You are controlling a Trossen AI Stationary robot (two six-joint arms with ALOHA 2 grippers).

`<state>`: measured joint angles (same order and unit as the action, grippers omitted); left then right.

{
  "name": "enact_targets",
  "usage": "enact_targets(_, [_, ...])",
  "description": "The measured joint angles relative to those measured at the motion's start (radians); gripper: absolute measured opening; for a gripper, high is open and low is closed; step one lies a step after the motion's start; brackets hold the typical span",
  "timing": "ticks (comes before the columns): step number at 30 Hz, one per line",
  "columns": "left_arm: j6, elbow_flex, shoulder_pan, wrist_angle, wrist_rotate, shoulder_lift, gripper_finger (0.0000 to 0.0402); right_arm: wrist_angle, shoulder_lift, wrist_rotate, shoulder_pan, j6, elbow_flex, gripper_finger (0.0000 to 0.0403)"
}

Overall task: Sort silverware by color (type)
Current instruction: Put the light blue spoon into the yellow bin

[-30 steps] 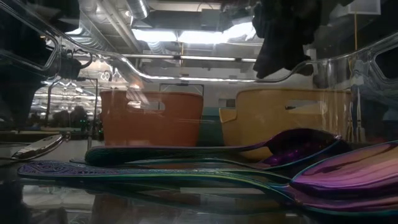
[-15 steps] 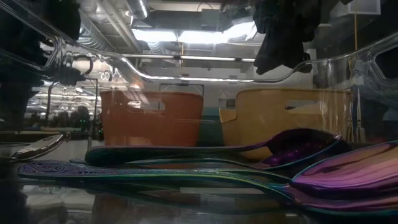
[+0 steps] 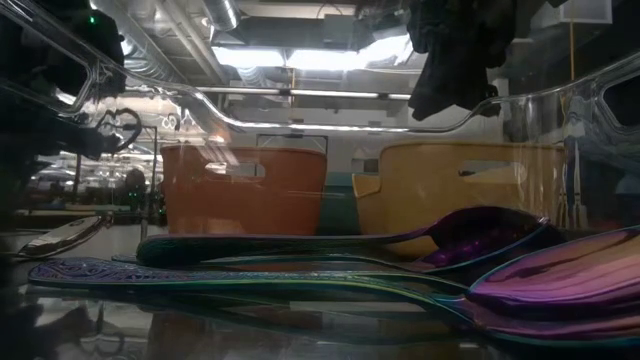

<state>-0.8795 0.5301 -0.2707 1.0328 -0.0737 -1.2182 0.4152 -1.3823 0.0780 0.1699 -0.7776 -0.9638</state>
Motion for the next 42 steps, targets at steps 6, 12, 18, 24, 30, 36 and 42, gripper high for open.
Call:
enact_targets(6, [0.000, 0.000, 0.000, -0.005, 0.021, 0.000, 0.0092, 0.001, 0.000, 0.000, 0.000, 0.000, 0.000, 0.0065])
enact_targets(12, [-0.035, -0.036, 0.000, -0.067, 0.045, 0.001, 0.0092, 0.002, 0.000, -0.001, 0.000, 0.000, 0.000, 0.0065])
enact_targets(18, [-0.058, -0.064, 0.000, -0.093, 0.070, 0.007, 0.0092, 0.003, 0.000, -0.011, 0.000, 0.000, 0.000, 0.0065])
enact_targets(24, [-0.057, -0.045, 0.000, -0.094, 0.057, 0.006, 0.0065, 0.003, 0.000, -0.011, 0.000, 0.000, 0.000, 0.0065])
enact_targets(30, [-0.087, -0.044, 0.000, -0.102, 0.055, 0.006, 0.0016, 0.007, 0.000, -0.096, 0.000, 0.058, 0.000, 0.0065])
enact_targets(36, [-0.139, -0.042, 0.000, -0.103, 0.049, 0.006, 0.0008, 0.053, 0.028, -0.164, 0.000, 0.091, 0.000, 0.0065])
enact_targets(42, [-0.184, 0.000, 0.000, -0.115, 0.017, 0.004, 0.0004, 0.153, 0.108, -0.139, 0.000, 0.105, 0.000, 0.0065])
